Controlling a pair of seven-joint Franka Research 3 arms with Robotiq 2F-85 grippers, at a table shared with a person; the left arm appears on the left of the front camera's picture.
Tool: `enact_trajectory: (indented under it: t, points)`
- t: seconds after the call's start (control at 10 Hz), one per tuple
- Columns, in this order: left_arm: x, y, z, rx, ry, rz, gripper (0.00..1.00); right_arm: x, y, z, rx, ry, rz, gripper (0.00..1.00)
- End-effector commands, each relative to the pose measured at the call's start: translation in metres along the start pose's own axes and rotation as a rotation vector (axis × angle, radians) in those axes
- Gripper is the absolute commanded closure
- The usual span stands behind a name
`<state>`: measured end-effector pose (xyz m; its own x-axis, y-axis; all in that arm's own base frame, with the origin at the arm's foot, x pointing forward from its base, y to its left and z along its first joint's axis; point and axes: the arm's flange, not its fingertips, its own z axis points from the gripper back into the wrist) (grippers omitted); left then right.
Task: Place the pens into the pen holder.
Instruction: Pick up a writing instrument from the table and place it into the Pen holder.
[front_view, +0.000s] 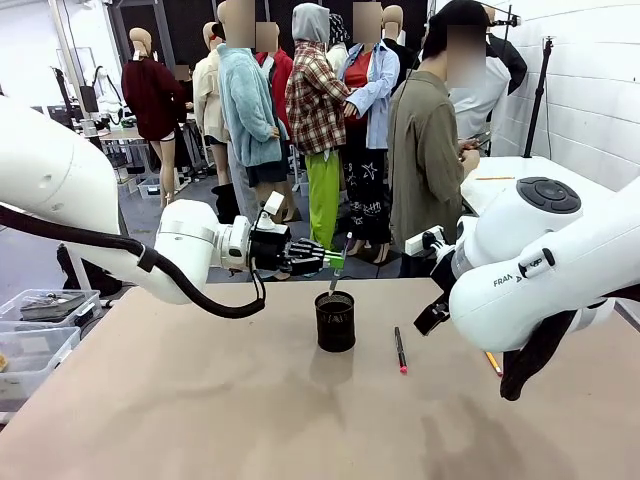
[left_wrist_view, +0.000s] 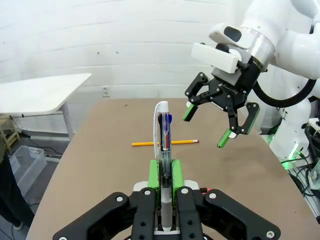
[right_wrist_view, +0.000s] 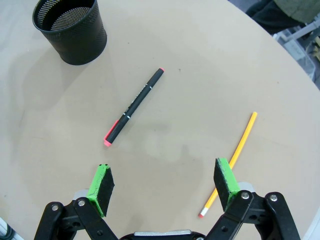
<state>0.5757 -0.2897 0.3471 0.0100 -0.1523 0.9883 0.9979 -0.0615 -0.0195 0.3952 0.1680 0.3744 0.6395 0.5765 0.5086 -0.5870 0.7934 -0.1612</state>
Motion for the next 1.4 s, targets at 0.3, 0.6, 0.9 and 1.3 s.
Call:
enact_trajectory:
  t: [0.3, 0.6, 0.9, 1.3]
  points:
    - [-0.010, 0.022, -0.009, 0.007, 0.063, 0.104, 0.81, -0.001, 0.000, 0.000, 0.001, 0.001, 0.000, 0.00]
    - [-0.002, 0.009, -0.006, 0.033, 0.161, 0.146, 0.26, -0.001, 0.000, 0.000, 0.001, 0.001, 0.000, 0.00]
    - [0.047, -0.045, 0.027, 0.335, 0.405, 0.266, 0.26, -0.001, 0.000, 0.000, 0.001, 0.001, 0.000, 0.00]
    - [0.107, -0.101, 0.091, 0.873, 0.711, 0.531, 0.26, -0.001, 0.000, 0.000, 0.001, 0.001, 0.000, 0.00]
